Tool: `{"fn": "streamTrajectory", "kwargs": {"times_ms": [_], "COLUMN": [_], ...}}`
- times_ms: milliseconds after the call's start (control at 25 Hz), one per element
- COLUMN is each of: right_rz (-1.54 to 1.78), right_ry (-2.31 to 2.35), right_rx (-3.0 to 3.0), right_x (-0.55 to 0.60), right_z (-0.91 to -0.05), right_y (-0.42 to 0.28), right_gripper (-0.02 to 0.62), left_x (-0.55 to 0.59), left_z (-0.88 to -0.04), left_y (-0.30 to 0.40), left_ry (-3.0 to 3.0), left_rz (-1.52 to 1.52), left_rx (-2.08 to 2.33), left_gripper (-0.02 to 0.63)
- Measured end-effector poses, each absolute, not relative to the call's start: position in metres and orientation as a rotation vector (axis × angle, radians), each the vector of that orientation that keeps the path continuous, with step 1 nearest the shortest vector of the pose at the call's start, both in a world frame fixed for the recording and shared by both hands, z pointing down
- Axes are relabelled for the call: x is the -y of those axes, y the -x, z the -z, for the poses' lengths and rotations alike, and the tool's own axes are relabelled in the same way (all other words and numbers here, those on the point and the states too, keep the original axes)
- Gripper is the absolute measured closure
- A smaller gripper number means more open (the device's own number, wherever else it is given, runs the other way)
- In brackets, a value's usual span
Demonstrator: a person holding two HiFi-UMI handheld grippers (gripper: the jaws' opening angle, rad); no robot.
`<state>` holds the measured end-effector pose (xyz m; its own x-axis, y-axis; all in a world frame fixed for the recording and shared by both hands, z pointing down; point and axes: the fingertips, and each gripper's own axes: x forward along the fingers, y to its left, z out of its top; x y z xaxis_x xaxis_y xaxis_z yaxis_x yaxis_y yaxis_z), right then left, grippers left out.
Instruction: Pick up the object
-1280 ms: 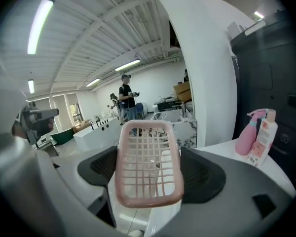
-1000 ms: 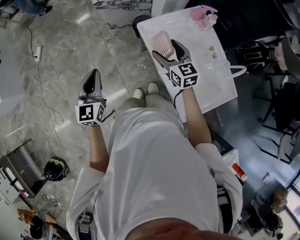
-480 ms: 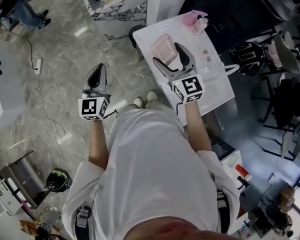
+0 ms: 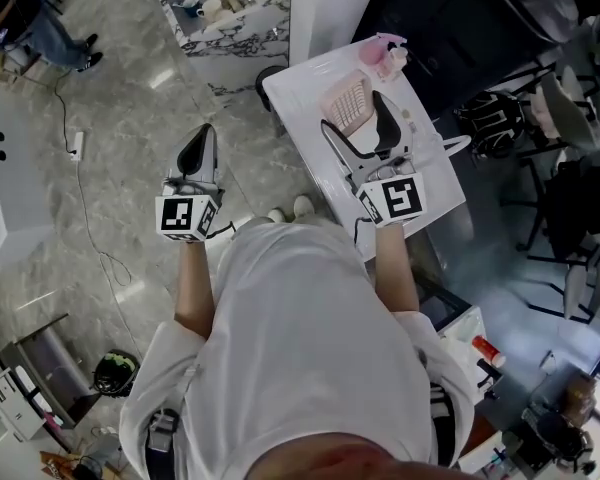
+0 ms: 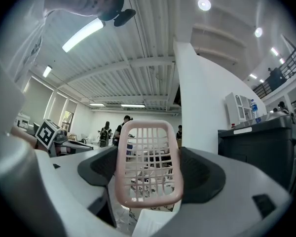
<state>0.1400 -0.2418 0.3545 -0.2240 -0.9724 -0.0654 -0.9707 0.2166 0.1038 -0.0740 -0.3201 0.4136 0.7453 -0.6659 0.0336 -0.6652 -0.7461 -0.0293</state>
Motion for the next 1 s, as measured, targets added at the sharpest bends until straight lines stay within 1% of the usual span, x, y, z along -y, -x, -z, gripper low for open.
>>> {"fn": "streamTrajectory", "kwargs": {"times_ms": [480,760,1000], "right_rz": [0.224,0.189,0.197], "right_ry": [-2.054,-2.121,-2.136], "right_rx": [2.395,2.368,2.337], "right_x": [0.229,0.227,0.227], "right_z": [-0.347,-0.350,-0.347], "right_y": [-0.159,-0.182,-0.180], "right_gripper": [0.193,0.193,0.195], "left_x": [0.305,0.303,0.304], "left_z": [-0.367,-0.362,-0.357], "left_y": [0.054,0.036,0.033], "left_ry": [2.924,2.919,2.932], "left_rz": [-0.021,-0.005,-0.010], "left_rx": [-1.020,-0.970,-0.947], "left_gripper": [0.609,0.609,0.609]}}
